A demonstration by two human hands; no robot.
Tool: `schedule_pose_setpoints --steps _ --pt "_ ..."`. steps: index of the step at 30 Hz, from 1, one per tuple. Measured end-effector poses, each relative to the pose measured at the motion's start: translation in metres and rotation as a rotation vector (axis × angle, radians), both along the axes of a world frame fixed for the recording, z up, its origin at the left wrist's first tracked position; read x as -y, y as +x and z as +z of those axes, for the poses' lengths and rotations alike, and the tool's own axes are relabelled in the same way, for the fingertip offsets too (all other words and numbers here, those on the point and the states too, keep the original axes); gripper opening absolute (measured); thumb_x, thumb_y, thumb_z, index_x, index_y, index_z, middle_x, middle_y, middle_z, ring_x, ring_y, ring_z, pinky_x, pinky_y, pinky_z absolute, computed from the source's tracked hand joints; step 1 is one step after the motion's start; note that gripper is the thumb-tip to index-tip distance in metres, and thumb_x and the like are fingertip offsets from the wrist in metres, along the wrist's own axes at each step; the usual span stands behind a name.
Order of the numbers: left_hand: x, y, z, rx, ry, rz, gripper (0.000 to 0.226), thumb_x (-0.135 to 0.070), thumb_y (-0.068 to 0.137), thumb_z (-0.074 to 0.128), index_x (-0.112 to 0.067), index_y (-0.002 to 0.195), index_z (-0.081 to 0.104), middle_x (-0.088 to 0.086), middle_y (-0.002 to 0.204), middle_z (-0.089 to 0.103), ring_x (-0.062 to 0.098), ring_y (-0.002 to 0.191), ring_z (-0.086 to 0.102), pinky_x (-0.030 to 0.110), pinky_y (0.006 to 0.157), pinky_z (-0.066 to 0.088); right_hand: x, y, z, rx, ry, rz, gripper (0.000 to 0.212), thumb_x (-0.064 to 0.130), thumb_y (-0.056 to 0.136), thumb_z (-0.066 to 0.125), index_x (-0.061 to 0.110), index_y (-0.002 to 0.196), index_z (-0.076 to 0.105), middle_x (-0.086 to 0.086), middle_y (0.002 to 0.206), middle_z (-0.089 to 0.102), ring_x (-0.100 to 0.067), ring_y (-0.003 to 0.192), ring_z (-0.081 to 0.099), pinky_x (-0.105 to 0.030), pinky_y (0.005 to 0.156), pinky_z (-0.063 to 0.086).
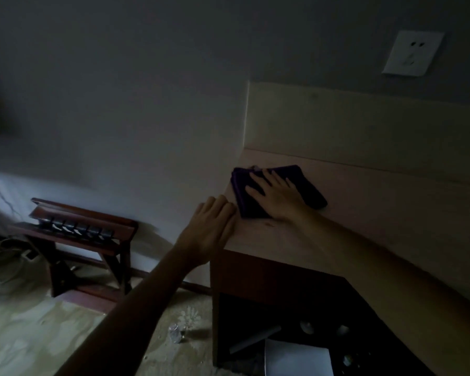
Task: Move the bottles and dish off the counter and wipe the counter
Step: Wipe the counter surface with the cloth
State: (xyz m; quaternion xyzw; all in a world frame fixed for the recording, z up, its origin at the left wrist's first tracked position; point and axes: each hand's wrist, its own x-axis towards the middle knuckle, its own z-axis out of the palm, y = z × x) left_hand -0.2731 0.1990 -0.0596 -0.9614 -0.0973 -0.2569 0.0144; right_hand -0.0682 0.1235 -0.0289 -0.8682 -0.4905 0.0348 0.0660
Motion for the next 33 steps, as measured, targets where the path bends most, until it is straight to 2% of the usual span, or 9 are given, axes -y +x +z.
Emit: schedule_pose_setpoints --steps 4,9,14,19,22,24,26,28,33 --pt "-0.004 0.003 -0.004 0.029 -0.009 0.048 0.034 -0.030 0.100 0.032 -0.008 0.109 0.056 0.009 0.107 0.050 0.027 0.089 0.045 0.038 0.078 0.039 -0.072 0.044 0.003 -0.001 -0.004 -0.033 0.067 0.069 0.092 0.010 0.040 0.153 0.008 0.003 0.165 0.004 -0.021 0.151 0.004 -0.045 0.121 0.003" --pt "-0.005 0.004 -0.005 0.042 -0.007 0.059 0.033 -0.029 0.100 0.031 -0.010 0.107 0.056 0.008 0.106 0.051 0.025 0.088 0.046 0.038 0.077 0.040 -0.114 0.063 0.003 0.002 -0.003 -0.069 0.067 0.067 0.093 0.011 0.038 0.154 0.008 0.001 0.165 0.005 -0.023 0.151 0.005 -0.046 0.121 0.004" --pt "0.001 -0.002 -0.001 0.019 -0.039 0.125 0.034 -0.033 0.099 0.031 -0.010 0.112 0.052 0.007 0.114 0.050 0.023 0.091 0.049 0.035 0.079 0.042 -0.078 0.029 0.001 0.004 0.003 -0.029 0.068 0.067 0.093 0.012 0.037 0.154 0.005 -0.001 0.165 0.004 -0.023 0.151 0.004 -0.046 0.122 0.004" --pt "0.011 -0.013 0.003 0.070 -0.243 0.161 0.045 -0.047 0.099 0.023 -0.015 0.121 0.046 0.004 0.122 0.048 0.019 0.101 0.050 0.028 0.083 0.041 0.005 -0.047 0.000 0.040 0.023 0.085 0.065 0.065 0.095 0.007 0.038 0.154 0.003 0.002 0.165 0.000 -0.020 0.151 0.002 -0.044 0.122 0.002" --pt "0.013 -0.014 0.013 0.156 -0.297 0.224 0.034 -0.036 0.101 0.033 -0.013 0.122 0.045 0.007 0.120 0.052 0.024 0.107 0.051 0.034 0.087 0.043 0.058 -0.085 -0.001 0.032 0.034 0.156 0.065 0.066 0.094 0.007 0.040 0.153 0.001 0.005 0.164 -0.003 -0.017 0.151 -0.001 -0.042 0.122 0.000" --pt "0.016 -0.012 0.018 0.106 -0.252 0.160 0.022 -0.022 0.101 0.038 -0.010 0.119 0.041 0.016 0.114 0.055 0.032 0.101 0.050 0.044 0.077 0.047 0.075 -0.097 -0.003 0.055 0.048 0.181 0.067 0.068 0.092 0.009 0.041 0.153 -0.001 0.006 0.164 -0.003 -0.015 0.151 -0.003 -0.042 0.122 0.001" --pt "0.016 -0.008 0.027 0.061 -0.192 0.079 0.023 -0.027 0.101 0.032 -0.011 0.113 0.044 0.011 0.108 0.053 0.026 0.093 0.049 0.039 0.072 0.046 0.075 -0.094 -0.002 0.046 0.033 0.190 0.070 0.070 0.091 0.009 0.040 0.153 -0.001 0.007 0.164 -0.003 -0.014 0.151 -0.003 -0.041 0.122 0.001" --pt "0.014 -0.004 0.035 0.093 -0.152 0.111 0.036 -0.037 0.102 0.022 -0.017 0.112 0.050 0.003 0.108 0.049 0.019 0.092 0.046 0.033 0.079 0.043 0.064 -0.084 0.000 0.019 0.008 0.220 0.074 0.074 0.087 0.005 0.040 0.153 0.001 0.008 0.164 -0.005 -0.013 0.151 -0.004 -0.042 0.122 0.001" --pt "0.008 -0.001 0.019 0.045 -0.164 0.165 0.033 -0.035 0.102 0.030 -0.016 0.119 0.051 0.002 0.117 0.049 0.017 0.096 0.047 0.033 0.083 0.045 0.006 -0.034 -0.002 0.030 0.002 0.223 0.065 0.067 0.093 0.005 0.041 0.153 0.003 0.006 0.164 -0.002 -0.015 0.151 -0.001 -0.043 0.122 0.003"
